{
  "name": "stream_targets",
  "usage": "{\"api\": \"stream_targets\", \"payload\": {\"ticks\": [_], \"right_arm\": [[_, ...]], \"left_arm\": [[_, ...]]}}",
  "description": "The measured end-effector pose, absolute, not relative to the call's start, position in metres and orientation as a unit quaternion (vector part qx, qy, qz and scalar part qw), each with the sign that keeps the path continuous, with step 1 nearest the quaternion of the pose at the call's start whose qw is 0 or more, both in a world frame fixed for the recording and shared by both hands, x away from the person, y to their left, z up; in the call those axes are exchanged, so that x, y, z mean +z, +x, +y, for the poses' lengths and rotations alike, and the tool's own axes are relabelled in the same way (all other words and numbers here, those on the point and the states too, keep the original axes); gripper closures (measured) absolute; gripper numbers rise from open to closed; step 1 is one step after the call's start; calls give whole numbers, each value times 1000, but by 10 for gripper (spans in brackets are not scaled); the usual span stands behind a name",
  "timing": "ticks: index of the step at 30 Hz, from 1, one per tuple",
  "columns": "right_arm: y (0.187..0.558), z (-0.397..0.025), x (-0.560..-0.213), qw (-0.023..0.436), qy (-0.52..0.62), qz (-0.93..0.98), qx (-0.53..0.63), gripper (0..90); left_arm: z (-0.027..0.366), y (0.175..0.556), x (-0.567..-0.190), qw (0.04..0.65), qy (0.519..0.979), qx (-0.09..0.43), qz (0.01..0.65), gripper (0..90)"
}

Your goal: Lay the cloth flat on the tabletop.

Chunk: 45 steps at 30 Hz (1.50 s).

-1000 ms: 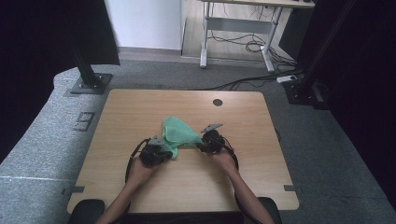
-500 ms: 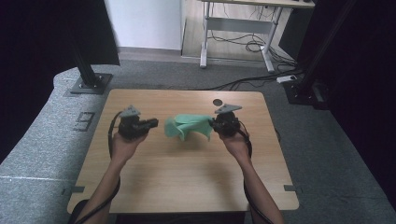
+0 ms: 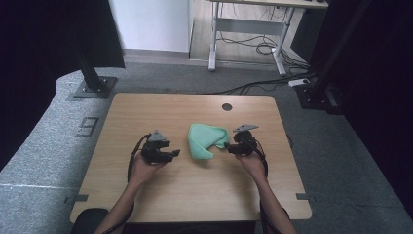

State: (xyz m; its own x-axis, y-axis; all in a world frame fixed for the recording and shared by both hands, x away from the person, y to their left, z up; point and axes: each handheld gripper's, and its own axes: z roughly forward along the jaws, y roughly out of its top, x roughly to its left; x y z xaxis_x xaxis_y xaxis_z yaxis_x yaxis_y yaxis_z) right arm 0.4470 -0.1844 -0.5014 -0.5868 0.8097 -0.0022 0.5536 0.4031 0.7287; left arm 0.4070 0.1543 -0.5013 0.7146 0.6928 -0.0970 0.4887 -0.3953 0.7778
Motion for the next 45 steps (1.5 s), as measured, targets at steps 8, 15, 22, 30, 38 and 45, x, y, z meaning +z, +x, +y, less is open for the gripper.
{"api": "stream_targets", "payload": {"ticks": [8,15,22,30,38,45], "right_arm": [[451,-179,-509,179,421,816,354,390],[458,-173,-517,157,431,818,346,614],[454,-171,-509,165,429,813,358,834],[437,-184,-446,228,400,795,395,846],[480,-213,-445,257,446,790,332,372],[468,-219,-491,212,467,789,339,309]], "left_arm": [[121,407,-505,420,842,91,326,285],[92,412,-524,391,858,90,319,337],[76,421,-532,360,865,115,331,824],[108,413,-463,440,823,168,317,860],[169,434,-486,405,810,132,402,501],[196,418,-515,371,820,142,413,199]]}}
